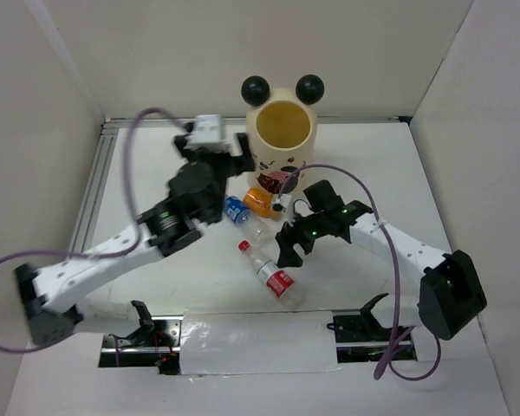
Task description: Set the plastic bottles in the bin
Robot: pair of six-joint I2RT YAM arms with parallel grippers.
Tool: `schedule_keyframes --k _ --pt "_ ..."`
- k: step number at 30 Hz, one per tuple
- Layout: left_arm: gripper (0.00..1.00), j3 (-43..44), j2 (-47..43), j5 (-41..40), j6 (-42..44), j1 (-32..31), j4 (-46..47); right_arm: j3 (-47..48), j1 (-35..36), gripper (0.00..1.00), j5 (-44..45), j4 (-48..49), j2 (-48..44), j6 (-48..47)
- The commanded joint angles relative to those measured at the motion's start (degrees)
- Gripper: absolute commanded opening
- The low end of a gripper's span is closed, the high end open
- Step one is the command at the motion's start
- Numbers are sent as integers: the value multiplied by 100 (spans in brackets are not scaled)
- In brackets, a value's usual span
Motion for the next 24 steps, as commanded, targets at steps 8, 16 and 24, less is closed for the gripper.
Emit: schedule_keyframes --k 8,16,24 --pt "100 -2122 -2474 -447 -6372 -397 -6097 352 1765 99 2031 1336 1316 2697" --pt "100 -2492 -2246 -132 -7375 -627 -6477 300 2391 76 3300 1671 1976 2629" --pt "100 -3194 -2456 633 -7816 -627 -5731 1431 1735 28 416 319 1406 530"
